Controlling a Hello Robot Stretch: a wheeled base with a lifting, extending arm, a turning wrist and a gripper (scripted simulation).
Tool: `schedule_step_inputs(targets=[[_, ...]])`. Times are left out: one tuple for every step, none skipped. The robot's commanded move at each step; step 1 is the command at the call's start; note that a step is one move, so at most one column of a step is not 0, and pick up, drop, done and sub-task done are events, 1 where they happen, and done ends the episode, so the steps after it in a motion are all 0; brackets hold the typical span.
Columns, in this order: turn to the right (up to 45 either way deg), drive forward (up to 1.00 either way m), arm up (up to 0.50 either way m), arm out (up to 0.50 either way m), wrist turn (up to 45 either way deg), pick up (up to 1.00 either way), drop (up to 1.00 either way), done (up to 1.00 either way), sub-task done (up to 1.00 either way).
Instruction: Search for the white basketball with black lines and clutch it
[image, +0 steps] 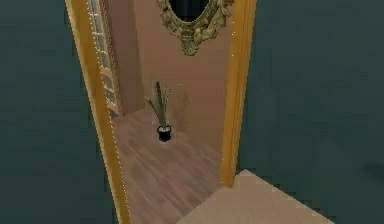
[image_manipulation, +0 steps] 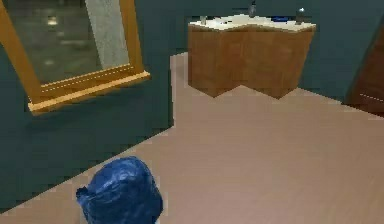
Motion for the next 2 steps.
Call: schedule_step_inputs(targets=[[0.0,1.00,0.00,0.00,0.0,0.00,0.00,0.00,0.00],[15.0,0.00,0.00,0.00,0.0,0.00,0.00,0.00,0.00]])
